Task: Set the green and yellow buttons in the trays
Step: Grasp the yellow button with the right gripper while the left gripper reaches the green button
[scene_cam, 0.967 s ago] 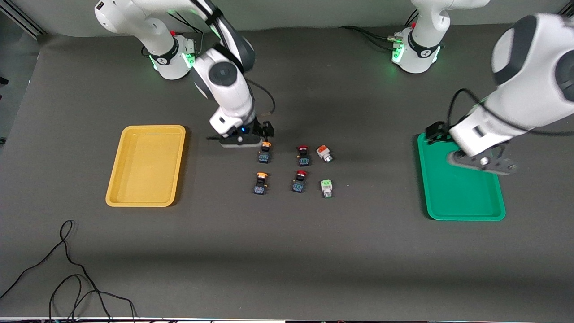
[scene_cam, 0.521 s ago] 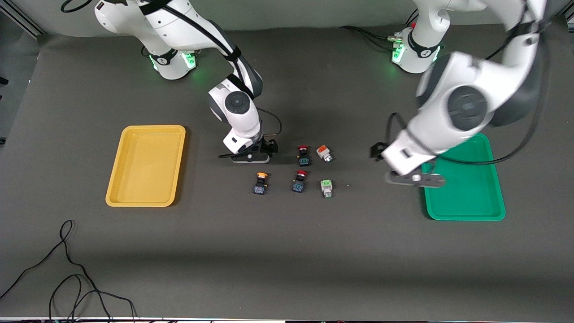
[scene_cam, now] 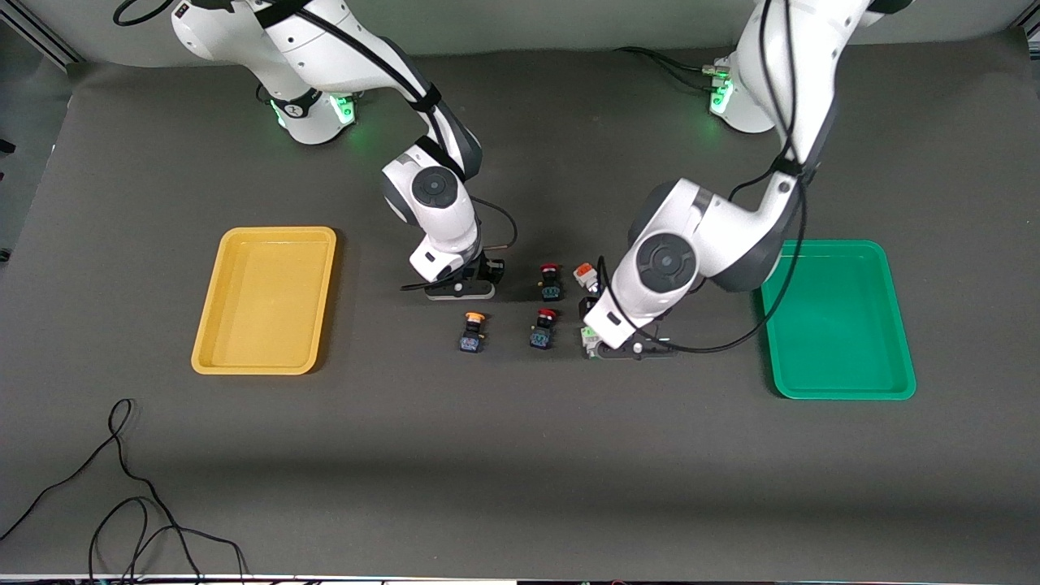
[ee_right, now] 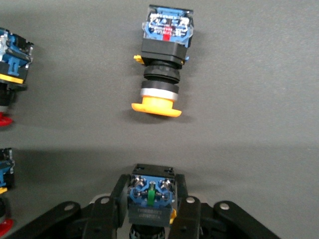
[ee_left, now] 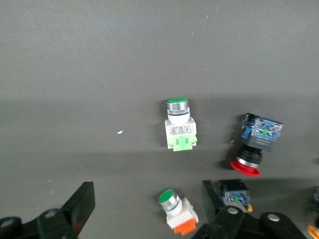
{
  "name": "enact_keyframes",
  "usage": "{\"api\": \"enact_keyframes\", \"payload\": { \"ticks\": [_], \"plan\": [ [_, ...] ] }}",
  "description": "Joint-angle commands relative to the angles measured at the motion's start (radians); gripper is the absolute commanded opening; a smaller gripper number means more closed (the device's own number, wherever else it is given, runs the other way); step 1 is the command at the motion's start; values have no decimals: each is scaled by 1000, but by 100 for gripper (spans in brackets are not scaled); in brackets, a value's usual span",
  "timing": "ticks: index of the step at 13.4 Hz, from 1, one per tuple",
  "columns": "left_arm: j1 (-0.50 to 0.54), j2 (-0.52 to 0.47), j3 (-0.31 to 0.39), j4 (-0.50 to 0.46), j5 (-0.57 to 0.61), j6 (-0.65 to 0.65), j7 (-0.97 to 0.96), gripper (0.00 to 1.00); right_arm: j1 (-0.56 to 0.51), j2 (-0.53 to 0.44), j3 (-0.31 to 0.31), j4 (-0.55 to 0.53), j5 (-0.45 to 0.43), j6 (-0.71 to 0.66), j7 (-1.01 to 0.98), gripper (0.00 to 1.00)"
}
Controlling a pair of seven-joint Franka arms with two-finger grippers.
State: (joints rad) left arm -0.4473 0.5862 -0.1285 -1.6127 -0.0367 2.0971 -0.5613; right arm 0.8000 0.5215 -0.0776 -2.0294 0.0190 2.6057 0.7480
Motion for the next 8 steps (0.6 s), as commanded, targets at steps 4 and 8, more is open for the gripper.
{"api": "enact_keyframes", "payload": {
  "ticks": [4,8],
  "plan": [
    [-44,118,13,25,-8,127,-68,96,-15,-179,-56,167,18,-474,-145,20],
    [-57,168,13,23,-8,195,-72,96,-15,-290,-229,172,22,-614,-428,20]
  ]
}}
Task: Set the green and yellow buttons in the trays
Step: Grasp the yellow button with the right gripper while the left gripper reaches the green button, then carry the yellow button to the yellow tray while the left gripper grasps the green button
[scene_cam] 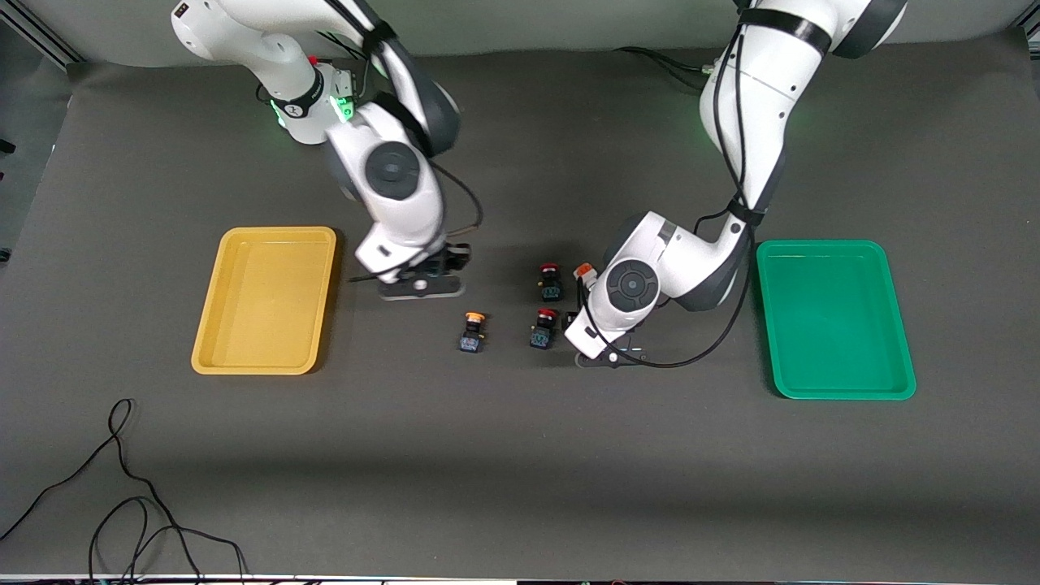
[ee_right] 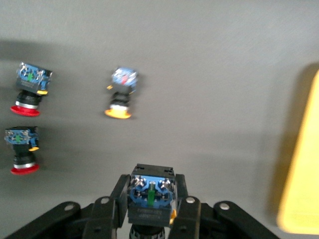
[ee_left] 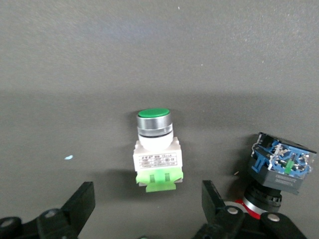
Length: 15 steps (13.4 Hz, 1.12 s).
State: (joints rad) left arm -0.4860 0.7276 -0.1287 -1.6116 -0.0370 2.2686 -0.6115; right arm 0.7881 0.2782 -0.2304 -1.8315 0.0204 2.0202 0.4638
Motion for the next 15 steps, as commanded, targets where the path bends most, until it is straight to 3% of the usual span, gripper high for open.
{"api": "enact_keyframes", "payload": {
  "ticks": [1,3,4,5,6,8,11,13,15],
  "plan": [
    [-20,39,14,24,-6,47,-36,96,-1,-68,-136,-43,21,-37,-236,20],
    [-20,56,14,22,0,77,-47,92,-3,-102,-280,-77,26,-37,-424,20],
    [-20,58,14,22,3,77,-47,69,-1,-106,-343,-89,33,-37,-517,20],
    [-20,58,14,22,3,75,-45,31,0,-109,-416,-110,53,-32,-595,20],
    [-19,56,14,24,3,74,-44,2,0,-112,-472,-136,73,-23,-653,20],
    [-22,53,15,24,20,75,-34,0,0,-114,-567,-217,87,55,-767,20],
    [-46,44,21,25,51,72,-56,0,-4,-102,-659,-424,163,314,-897,20],
    [-37,-6,27,24,52,23,-51,0,-61,-22,-662,-471,235,409,-980,20],
    [-28,-100,34,27,51,-117,-50,0,-70,88,-662,-466,391,425,-1097,20]
  ]
}}
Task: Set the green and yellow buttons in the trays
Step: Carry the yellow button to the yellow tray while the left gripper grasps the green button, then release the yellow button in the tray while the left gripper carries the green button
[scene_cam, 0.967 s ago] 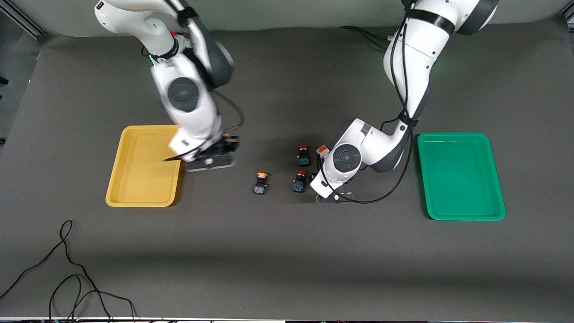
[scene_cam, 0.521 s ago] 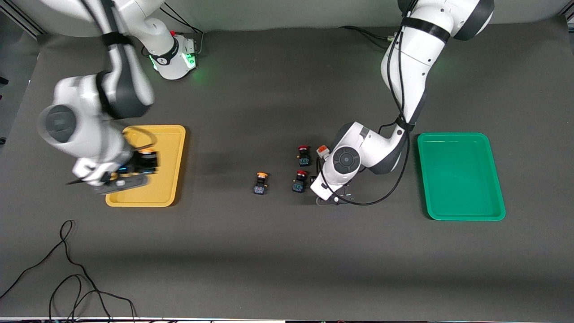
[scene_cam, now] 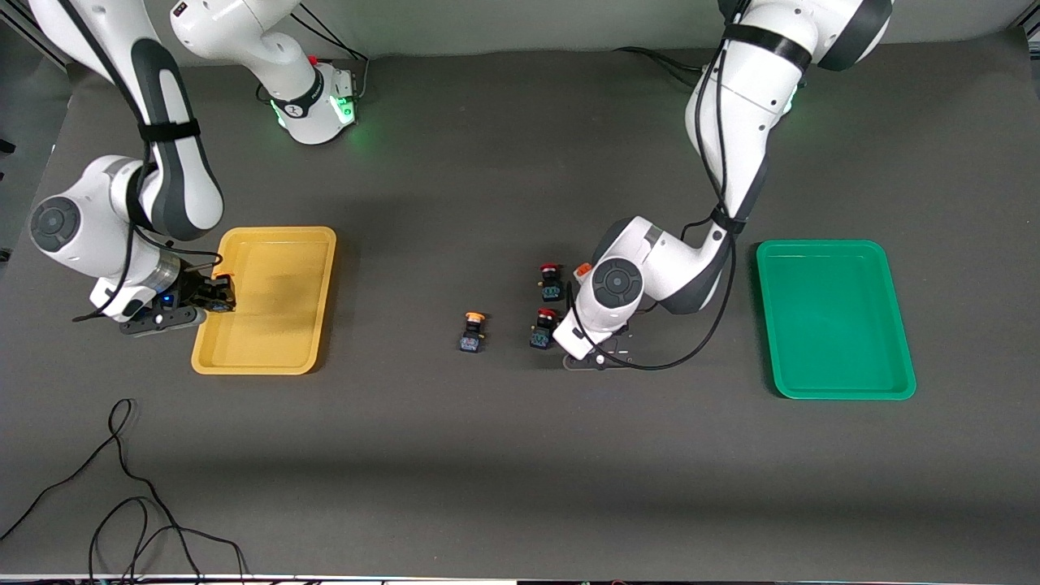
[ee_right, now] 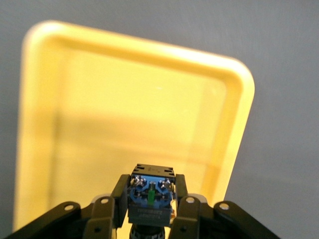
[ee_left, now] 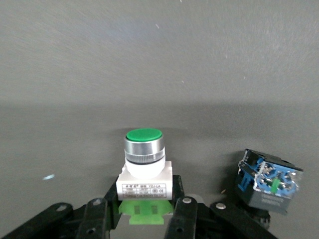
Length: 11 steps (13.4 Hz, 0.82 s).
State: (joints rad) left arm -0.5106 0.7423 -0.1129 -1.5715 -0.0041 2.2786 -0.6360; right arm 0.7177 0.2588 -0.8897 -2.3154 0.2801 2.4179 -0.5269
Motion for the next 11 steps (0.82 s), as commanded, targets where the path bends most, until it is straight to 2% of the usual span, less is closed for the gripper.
{"api": "enact_keyframes", "payload": {
  "ticks": [1,3,4,5,6,7,8,10,11],
  "plan": [
    [9,-168,25,-12,19,-199,-18,0,3,147,0,19,204,35,-155,20],
    [64,-263,24,-1,18,-354,2,0,2,206,3,28,301,38,-237,22],
    [85,-309,22,1,18,-434,39,0,5,217,5,33,313,35,-245,31],
    [90,-351,27,1,19,-500,76,0,5,217,5,39,314,29,-242,48],
    [115,-389,36,1,19,-551,119,0,5,217,5,50,315,21,-231,95],
    [162,-423,38,1,19,-598,184,0,5,212,5,63,315,15,-225,100],
    [200,-451,38,1,19,-640,265,0,11,205,2,88,314,-11,-222,100],
    [297,-491,39,-10,24,-707,398,0,12,204,-9,178,300,-135,-220,100],
    [343,-500,39,-16,38,-740,454,0,14,206,-34,230,260,-185,-203,100]
  ]
}}
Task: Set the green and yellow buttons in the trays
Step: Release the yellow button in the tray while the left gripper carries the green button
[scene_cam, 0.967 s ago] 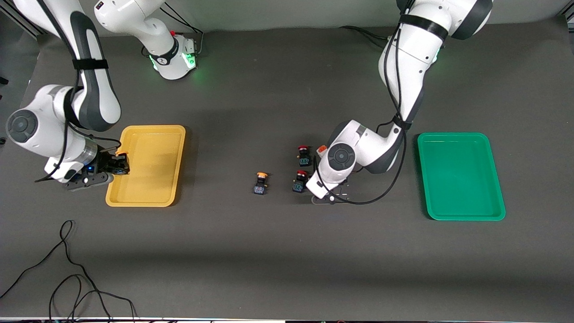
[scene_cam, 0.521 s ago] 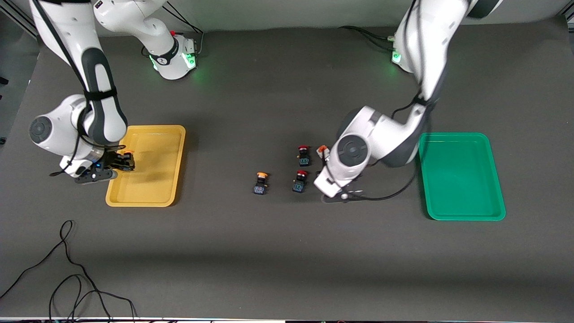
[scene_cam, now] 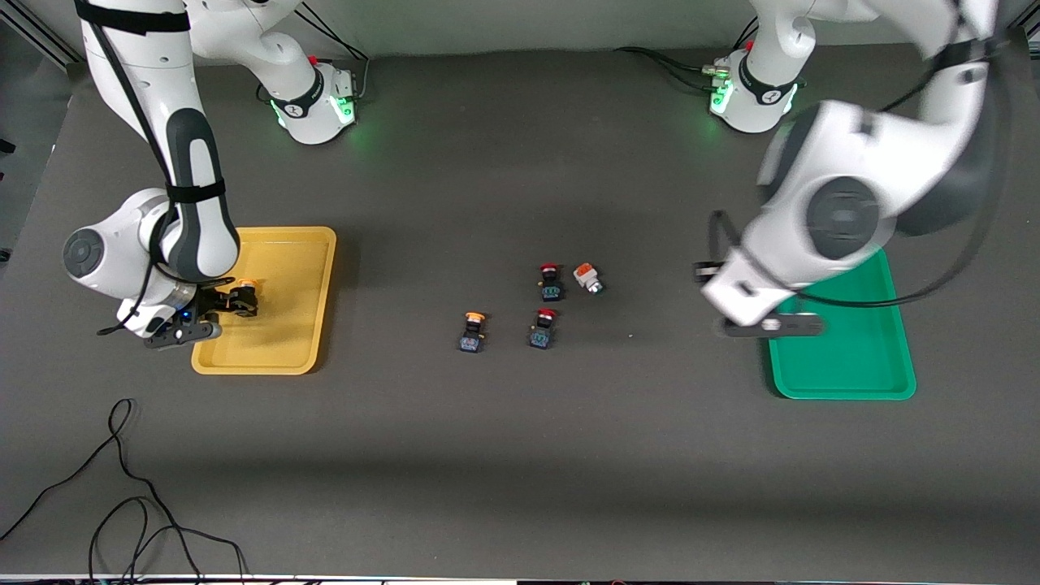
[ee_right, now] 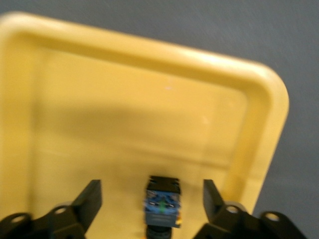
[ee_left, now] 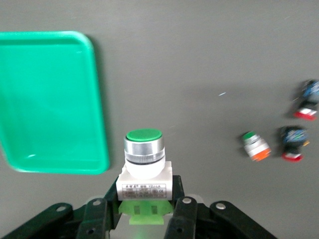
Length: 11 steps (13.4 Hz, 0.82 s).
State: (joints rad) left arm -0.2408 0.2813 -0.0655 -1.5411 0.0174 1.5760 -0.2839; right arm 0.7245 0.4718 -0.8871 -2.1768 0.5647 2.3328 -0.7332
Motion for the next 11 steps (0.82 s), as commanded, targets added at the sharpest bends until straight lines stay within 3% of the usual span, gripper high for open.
{"api": "enact_keyframes", "payload": {
  "ticks": [1,3,5,8,11],
  "plan": [
    [127,-60,-8,-72,48,-43,196,0,7,-9,-41,157,-93,-160,56,100],
    [233,-86,-7,-120,56,-27,348,0,7,-7,-41,329,-184,-350,176,100],
    [308,-93,-7,-181,75,37,429,0,16,4,-30,463,-204,-484,266,100],
    [405,-97,-7,-362,130,285,530,0,136,8,-18,506,-200,-497,468,100],
    [465,-83,-7,-526,130,505,595,0,226,68,89,598,-189,-494,841,100]
  ]
}}
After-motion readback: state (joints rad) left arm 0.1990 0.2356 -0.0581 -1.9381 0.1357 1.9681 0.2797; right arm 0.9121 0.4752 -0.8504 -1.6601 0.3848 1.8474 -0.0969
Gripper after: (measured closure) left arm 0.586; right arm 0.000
